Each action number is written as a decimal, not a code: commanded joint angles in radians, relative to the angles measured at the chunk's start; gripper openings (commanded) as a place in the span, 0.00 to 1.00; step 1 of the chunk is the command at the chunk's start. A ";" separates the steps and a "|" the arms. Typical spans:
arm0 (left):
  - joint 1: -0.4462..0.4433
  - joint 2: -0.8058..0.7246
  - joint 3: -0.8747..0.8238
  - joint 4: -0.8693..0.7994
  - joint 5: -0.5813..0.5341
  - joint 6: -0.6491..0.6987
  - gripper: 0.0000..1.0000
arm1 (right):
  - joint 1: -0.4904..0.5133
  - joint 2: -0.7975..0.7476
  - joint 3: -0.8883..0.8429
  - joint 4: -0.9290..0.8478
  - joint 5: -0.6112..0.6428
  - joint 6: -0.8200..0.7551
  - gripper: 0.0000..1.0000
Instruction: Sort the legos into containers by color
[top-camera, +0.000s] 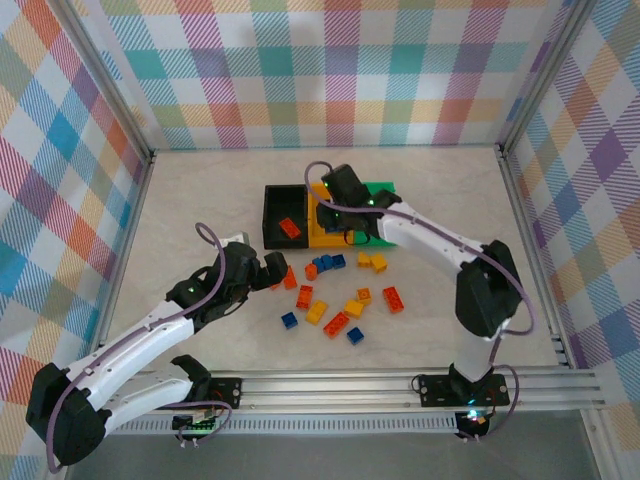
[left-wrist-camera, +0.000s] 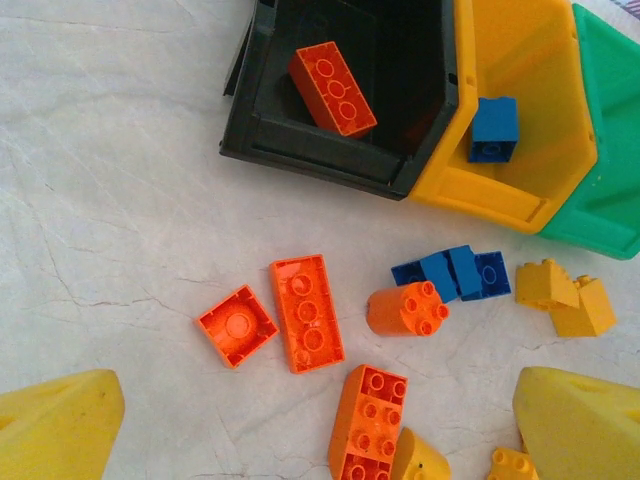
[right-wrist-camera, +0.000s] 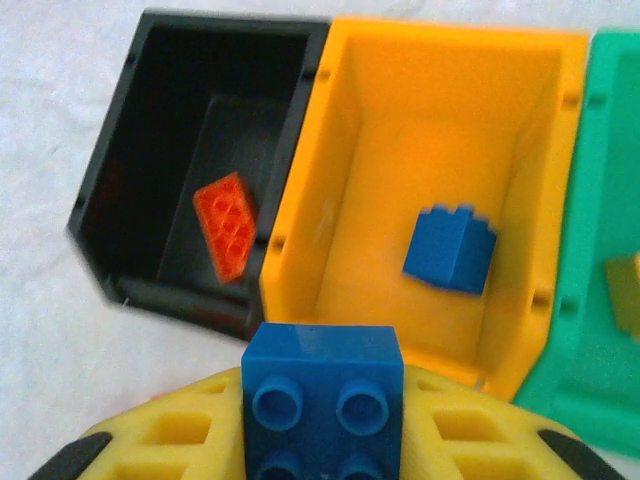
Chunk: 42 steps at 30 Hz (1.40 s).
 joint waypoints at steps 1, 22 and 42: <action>0.009 -0.019 -0.010 -0.030 0.021 -0.018 1.00 | -0.030 0.122 0.102 -0.066 0.018 -0.046 0.31; 0.016 0.001 0.039 -0.072 0.071 0.014 1.00 | -0.052 0.096 0.173 -0.032 -0.037 -0.048 0.75; -0.107 0.475 0.290 -0.065 0.099 0.205 0.87 | -0.019 -0.450 -0.539 0.156 -0.091 0.066 0.76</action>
